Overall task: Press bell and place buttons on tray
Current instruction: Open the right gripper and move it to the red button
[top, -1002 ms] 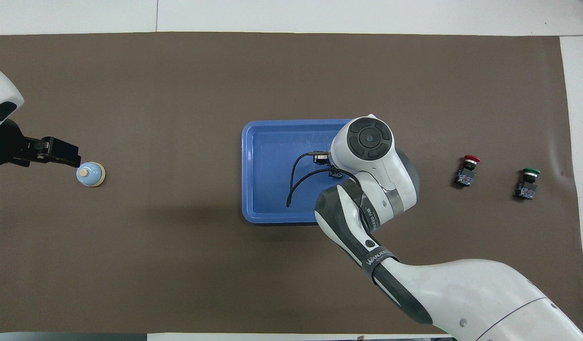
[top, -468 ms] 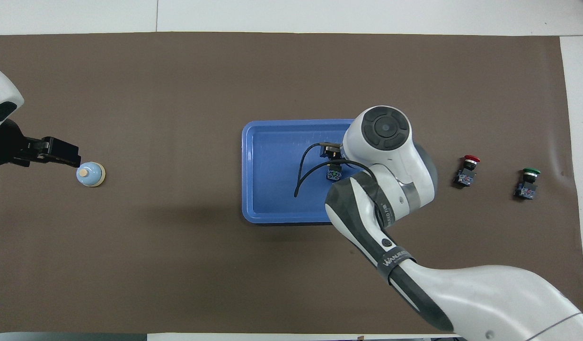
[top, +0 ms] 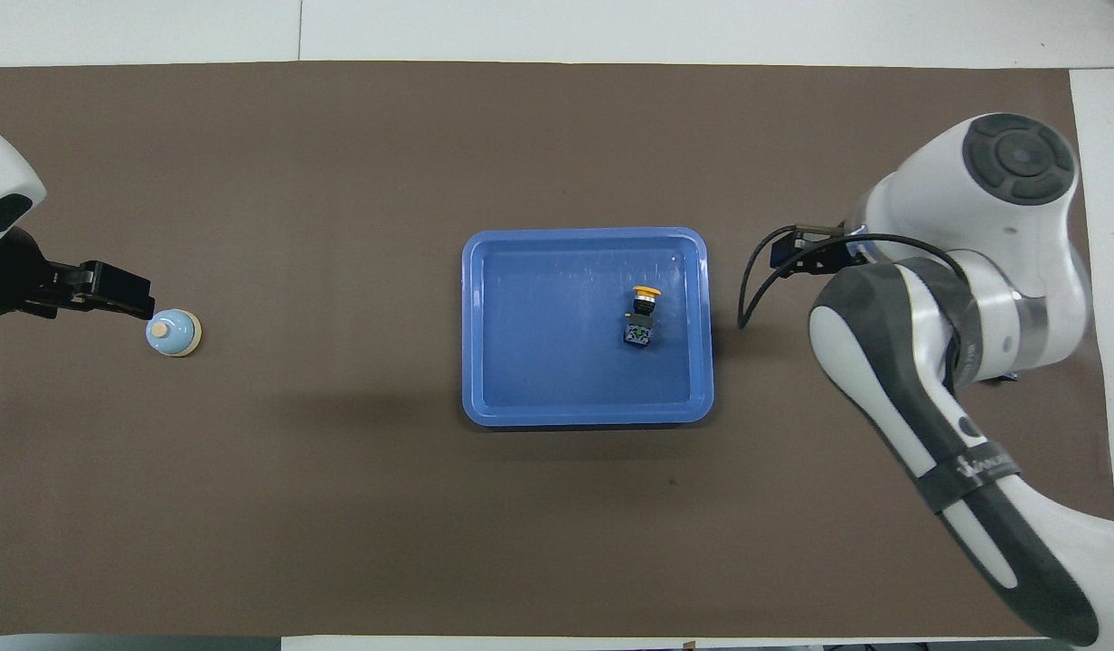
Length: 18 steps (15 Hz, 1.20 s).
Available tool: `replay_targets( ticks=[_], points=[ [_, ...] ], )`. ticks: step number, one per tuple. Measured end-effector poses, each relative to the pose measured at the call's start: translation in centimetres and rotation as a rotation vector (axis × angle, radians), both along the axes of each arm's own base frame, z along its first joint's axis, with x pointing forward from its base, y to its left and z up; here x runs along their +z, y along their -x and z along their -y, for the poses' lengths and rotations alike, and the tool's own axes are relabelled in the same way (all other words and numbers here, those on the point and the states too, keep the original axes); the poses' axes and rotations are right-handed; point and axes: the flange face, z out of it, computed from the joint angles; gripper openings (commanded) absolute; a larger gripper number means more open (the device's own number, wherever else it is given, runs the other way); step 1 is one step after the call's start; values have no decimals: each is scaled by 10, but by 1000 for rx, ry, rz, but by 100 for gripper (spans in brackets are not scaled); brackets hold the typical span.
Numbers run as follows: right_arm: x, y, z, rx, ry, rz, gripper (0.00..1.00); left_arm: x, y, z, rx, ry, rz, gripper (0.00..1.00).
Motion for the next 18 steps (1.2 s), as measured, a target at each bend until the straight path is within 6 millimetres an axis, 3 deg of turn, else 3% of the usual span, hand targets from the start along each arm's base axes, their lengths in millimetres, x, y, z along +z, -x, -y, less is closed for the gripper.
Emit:
replay_targets(
  ticks=[2, 4, 8, 10, 11, 12, 14, 15, 18],
  points=[
    [-17, 5, 53, -49, -1, -28, 100, 0, 0, 0, 0, 0, 0, 100],
    [-42, 15, 86, -97, -4, -6, 100, 0, 0, 0, 0, 0, 0, 100],
    [-99, 50, 90, -164, -13, 99, 100, 0, 0, 0, 0, 0, 0, 100],
    [-113, 61, 89, -171, -15, 108, 100, 0, 0, 0, 0, 0, 0, 100],
    [-115, 63, 90, -172, -15, 107, 94, 0, 0, 0, 0, 0, 0, 100],
    [-116, 63, 93, -179, -15, 107, 75, 0, 0, 0, 0, 0, 0, 100],
    [-116, 64, 103, -193, -14, 107, 30, 0, 0, 0, 0, 0, 0, 100],
    [-116, 64, 106, -197, -13, 106, 2, 0, 0, 0, 0, 0, 0, 100],
    [-119, 67, 107, -199, -13, 99, 0, 0, 0, 0, 0, 0, 0, 100]
  ],
)
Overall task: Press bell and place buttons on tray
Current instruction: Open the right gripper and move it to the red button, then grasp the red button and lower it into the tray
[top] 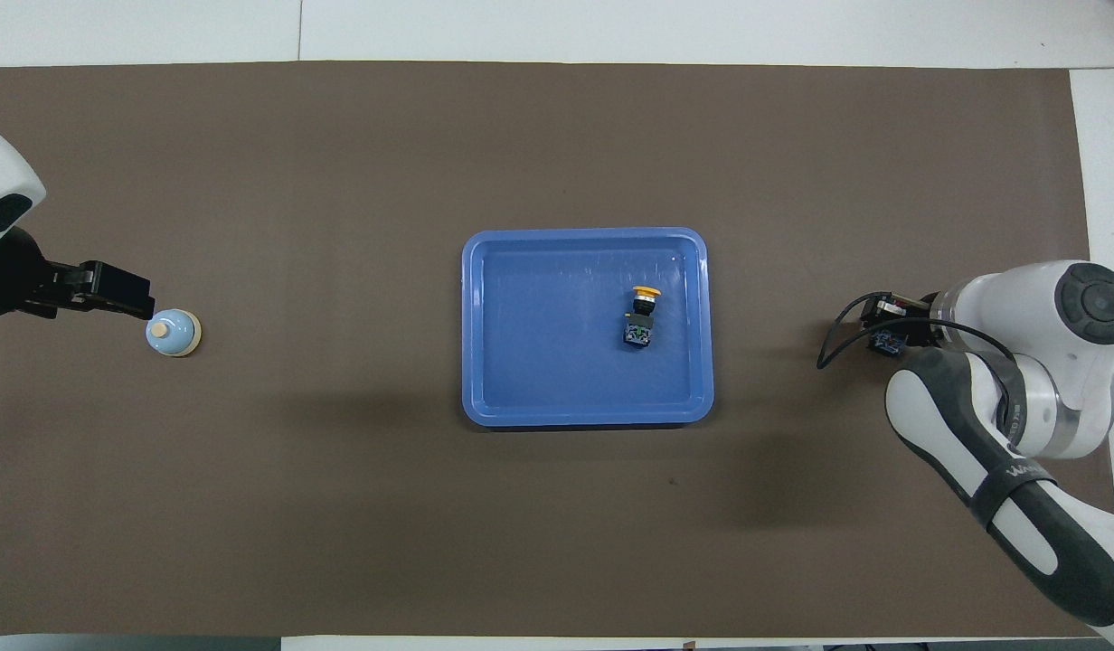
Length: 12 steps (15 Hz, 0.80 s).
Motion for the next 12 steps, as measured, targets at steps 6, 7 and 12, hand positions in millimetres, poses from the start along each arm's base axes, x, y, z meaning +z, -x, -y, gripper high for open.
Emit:
replay_targets(
  ticks=[6, 7, 12],
  points=[
    [21, -13, -16, 39, -1, -50, 0, 0, 0, 0, 0, 0, 0, 100],
    [38, -24, -31, 66, 0, -63, 0, 0, 0, 0, 0, 0, 0, 100],
    [122, -60, -182, 166, -2, -48, 0, 0, 0, 0, 0, 0, 0, 100]
  ],
)
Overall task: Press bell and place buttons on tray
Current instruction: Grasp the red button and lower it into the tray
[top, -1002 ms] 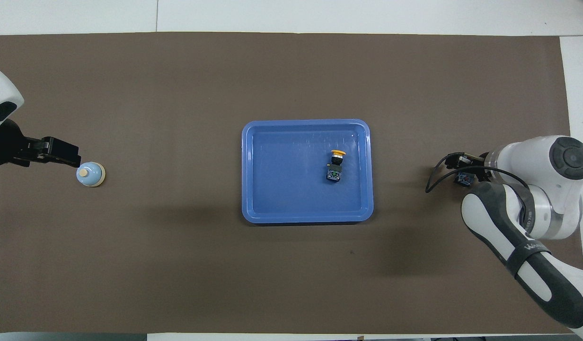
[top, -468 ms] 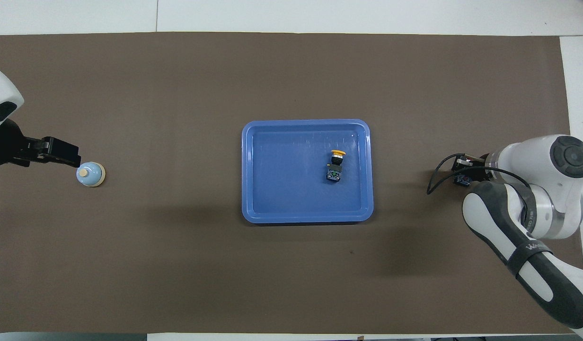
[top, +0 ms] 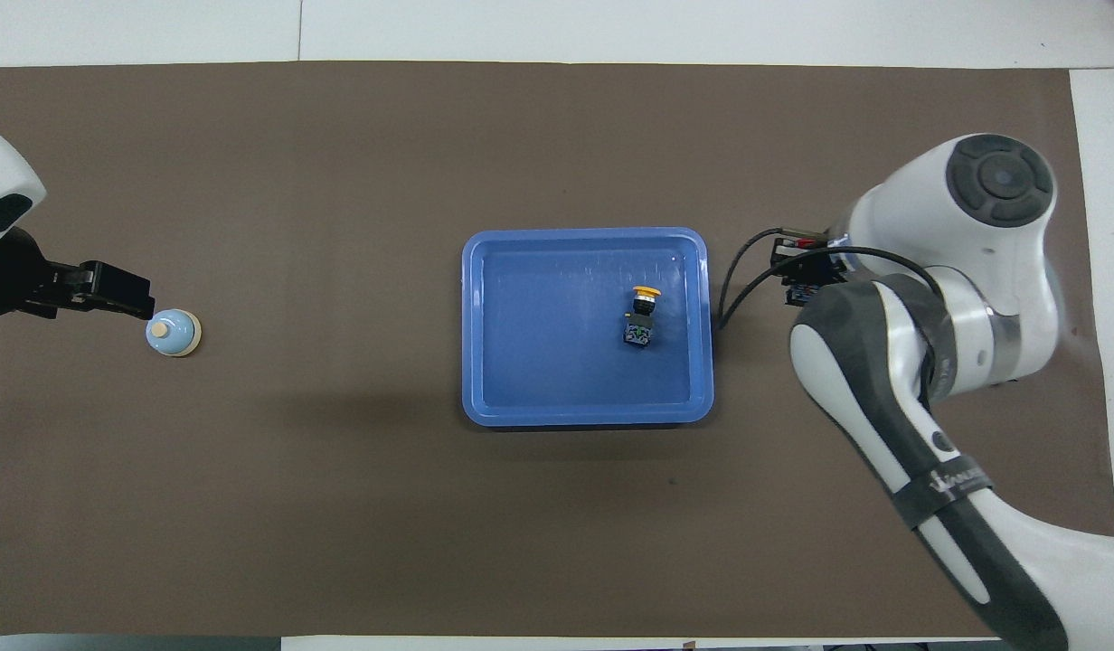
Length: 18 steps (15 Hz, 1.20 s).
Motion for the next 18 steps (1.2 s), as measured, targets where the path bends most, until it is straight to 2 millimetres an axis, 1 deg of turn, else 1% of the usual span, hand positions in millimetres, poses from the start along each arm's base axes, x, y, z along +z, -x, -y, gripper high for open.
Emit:
replay_targets(
  ticks=[2, 3, 4, 5, 6, 7, 8, 10, 12, 13, 15, 16, 17, 18],
  points=[
    [7, 8, -78, 28, -23, 2, 0, 0, 0, 0, 0, 0, 0, 100],
    [5, 14, -114, 35, -28, 4, 0, 0, 0, 0, 0, 0, 0, 100],
    [0, 19, -146, 40, -30, 4, 0, 0, 0, 0, 0, 0, 0, 100],
    [-6, 23, -174, 50, -31, 1, 0, 0, 0, 0, 0, 0, 0, 100],
    [-15, 26, -198, 65, -30, -3, 0, 0, 0, 0, 0, 0, 0, 100],
    [-26, 28, -215, 77, -29, -8, 0, 0, 0, 0, 0, 0, 0, 100],
    [-39, 29, -228, 80, -31, -7, 0, 0, 0, 0, 0, 0, 0, 100],
    [-66, 29, -240, 86, -36, -3, 0, 0, 0, 0, 0, 0, 0, 100],
    [-92, 30, -241, 88, -38, -1, 0, 0, 0, 0, 0, 0, 0, 100],
    [-101, 32, -239, 86, -38, -1, 0, 0, 0, 0, 0, 0, 0, 100],
    [-107, 34, -237, 86, -37, -2, 0, 0, 0, 0, 0, 0, 0, 100],
    [-108, 35, -236, 85, -35, -4, 87, 0, 0, 0, 0, 0, 0, 100],
    [-109, 36, -236, 76, -35, -6, 100, 0, 0, 0, 0, 0, 0, 100],
    [-109, 36, -236, 57, -35, -6, 100, 0, 0, 0, 0, 0, 0, 100]
  ],
)
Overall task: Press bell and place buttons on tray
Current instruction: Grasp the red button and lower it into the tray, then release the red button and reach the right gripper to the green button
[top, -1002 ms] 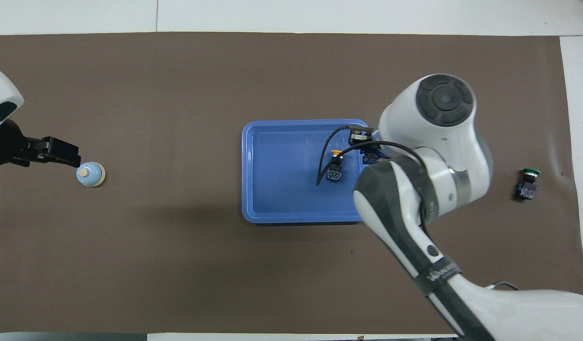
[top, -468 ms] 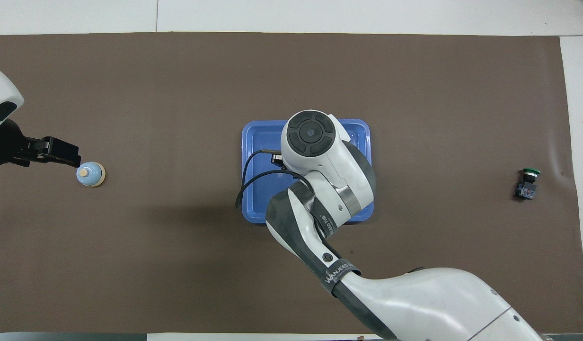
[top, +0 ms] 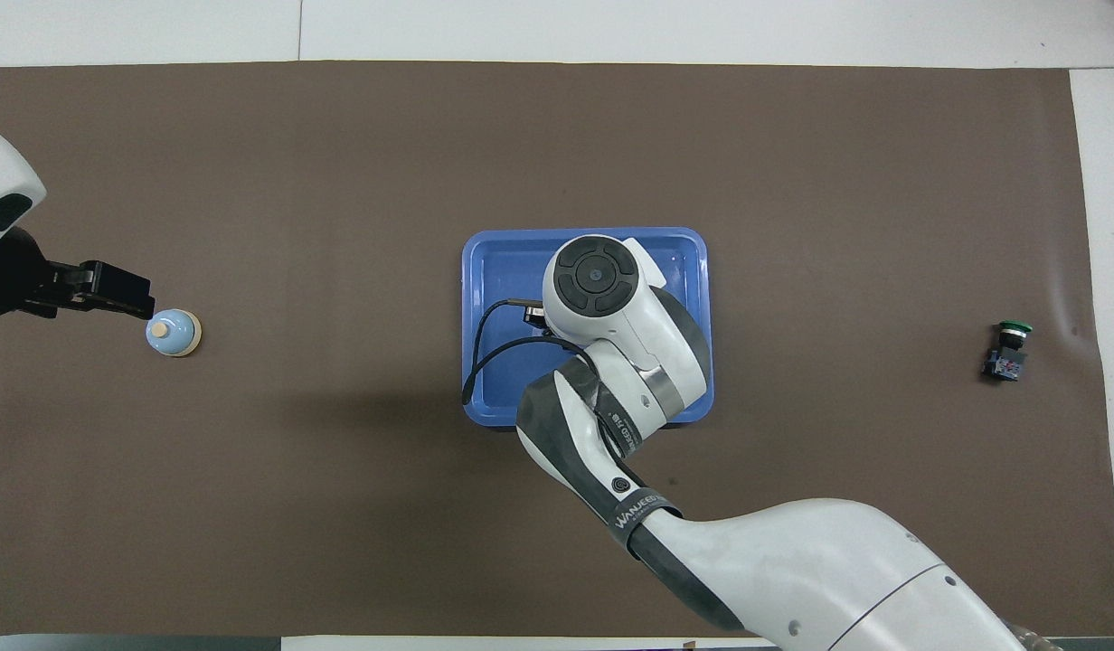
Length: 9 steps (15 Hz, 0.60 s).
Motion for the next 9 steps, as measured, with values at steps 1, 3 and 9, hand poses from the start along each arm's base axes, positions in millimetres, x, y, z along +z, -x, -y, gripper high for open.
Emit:
replay_targets(
  ticks=[1, 3, 9],
  points=[
    [1, 0, 0, -23, 0, 0, 100, 0, 0, 0, 0, 0, 0, 100],
    [8, 1, 2, -70, 4, -5, 100, 0, 0, 0, 0, 0, 0, 100],
    [104, -45, 139, -149, 18, 5, 100, 0, 0, 0, 0, 0, 1, 100]
  ],
)
